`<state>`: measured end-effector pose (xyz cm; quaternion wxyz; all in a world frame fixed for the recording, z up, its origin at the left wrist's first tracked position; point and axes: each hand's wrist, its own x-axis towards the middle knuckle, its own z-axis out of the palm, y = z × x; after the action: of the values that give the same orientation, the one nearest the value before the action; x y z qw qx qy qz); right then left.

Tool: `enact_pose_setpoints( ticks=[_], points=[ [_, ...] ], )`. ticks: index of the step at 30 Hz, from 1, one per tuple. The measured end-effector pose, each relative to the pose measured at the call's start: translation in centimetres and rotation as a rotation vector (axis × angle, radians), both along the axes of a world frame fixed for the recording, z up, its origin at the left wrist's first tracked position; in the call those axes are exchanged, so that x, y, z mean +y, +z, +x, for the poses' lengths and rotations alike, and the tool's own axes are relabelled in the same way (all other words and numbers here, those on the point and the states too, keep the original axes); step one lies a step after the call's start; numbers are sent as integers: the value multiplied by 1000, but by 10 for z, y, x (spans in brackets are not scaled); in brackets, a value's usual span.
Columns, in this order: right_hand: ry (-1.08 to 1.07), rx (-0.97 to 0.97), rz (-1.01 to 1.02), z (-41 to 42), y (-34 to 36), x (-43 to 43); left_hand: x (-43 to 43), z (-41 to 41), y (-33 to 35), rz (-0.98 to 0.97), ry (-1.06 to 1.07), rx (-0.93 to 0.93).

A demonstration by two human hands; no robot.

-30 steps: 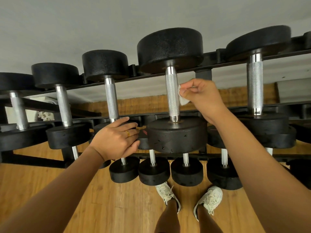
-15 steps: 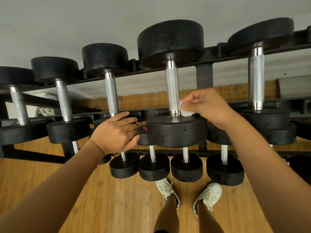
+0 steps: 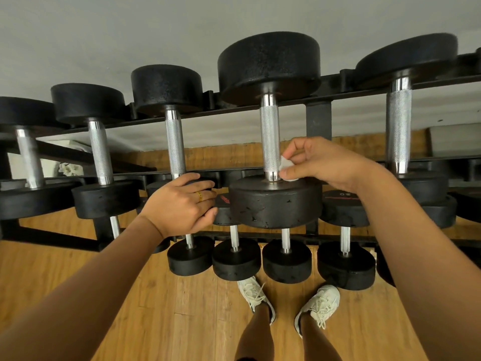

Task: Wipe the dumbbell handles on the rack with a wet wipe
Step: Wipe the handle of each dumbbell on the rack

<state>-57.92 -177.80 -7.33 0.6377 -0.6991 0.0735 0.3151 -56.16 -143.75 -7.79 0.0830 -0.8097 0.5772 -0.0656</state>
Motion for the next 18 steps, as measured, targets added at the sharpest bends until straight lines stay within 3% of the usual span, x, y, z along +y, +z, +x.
enact_pose_setpoints(
  ticks=[5, 8, 11, 14, 18],
  points=[
    [-186, -73, -5, -8, -11, 5, 2, 1, -2, -9, -11, 3],
    [-504, -155, 114, 1, -6, 12, 2, 1, -3, -14, -9, 1],
    [-716, -328, 34, 22, 4, 23, 3, 2, -3, -16, -6, 4],
    [-826, -369, -24, 31, 5, 37, 0, 1, -2, -3, -7, -2],
    [-772, -429, -103, 24, 3, 46, 4, 1, -4, 2, 5, 5]
  ],
)
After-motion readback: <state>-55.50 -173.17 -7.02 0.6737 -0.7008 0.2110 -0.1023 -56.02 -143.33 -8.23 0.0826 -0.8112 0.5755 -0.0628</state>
